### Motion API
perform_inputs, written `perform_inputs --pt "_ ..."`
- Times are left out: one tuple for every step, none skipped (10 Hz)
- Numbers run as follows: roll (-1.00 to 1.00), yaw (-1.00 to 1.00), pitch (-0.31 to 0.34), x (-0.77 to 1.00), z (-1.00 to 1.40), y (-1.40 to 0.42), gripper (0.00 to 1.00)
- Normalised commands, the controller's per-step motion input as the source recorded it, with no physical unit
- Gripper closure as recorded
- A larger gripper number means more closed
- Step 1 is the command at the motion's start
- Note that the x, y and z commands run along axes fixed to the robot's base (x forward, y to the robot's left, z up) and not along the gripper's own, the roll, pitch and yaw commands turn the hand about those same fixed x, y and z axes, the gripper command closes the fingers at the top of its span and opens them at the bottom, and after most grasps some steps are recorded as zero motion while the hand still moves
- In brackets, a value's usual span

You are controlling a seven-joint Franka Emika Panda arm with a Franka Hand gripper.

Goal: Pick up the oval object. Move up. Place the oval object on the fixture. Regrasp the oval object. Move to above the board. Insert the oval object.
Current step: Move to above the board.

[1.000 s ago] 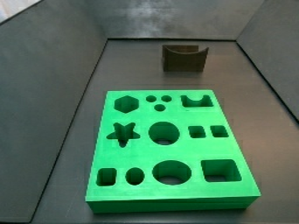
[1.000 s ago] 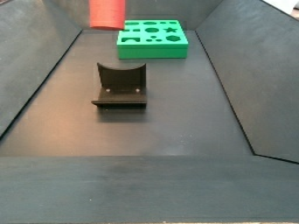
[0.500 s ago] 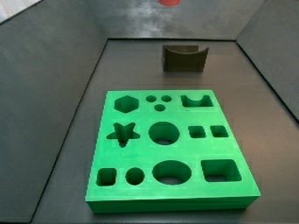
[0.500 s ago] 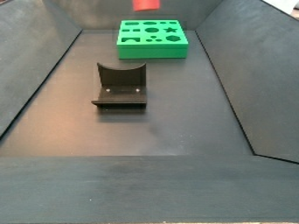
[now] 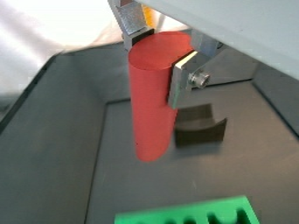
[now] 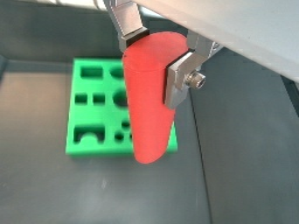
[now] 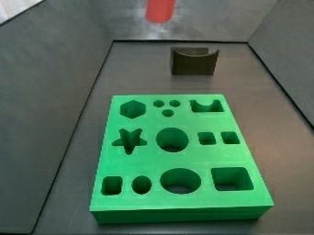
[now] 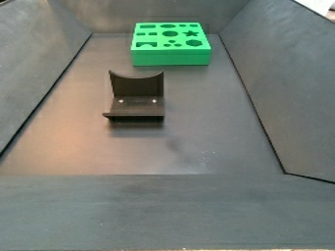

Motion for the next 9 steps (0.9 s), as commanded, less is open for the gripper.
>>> perform_inputs --pt "-0.21 1.00 -0.105 -0.25 0.10 -0.64 1.00" --pt "-0.20 1.00 -0.123 -0.13 0.06 -0.30 1.00" --pt "-0.20 1.00 -0.140 -0.09 0.04 -0.17 1.00" --pt "-0.18 1.00 -0.163 -0.07 0.03 -0.09 1.00" --pt "-0.17 1.00 -0.198 -0.07 0.02 -0.04 1.00" --pt "-0.16 1.00 -0.231 -0.08 0.01 -0.01 1.00" --pt "-0.16 1.00 -0.256 -0.09 0.01 0.00 1.00" --pt "-0.15 1.00 -0.324 -0.10 0.00 0.02 1.00" --pt "-0.13 0.99 -0.380 -0.11 0.00 0.02 1.00"
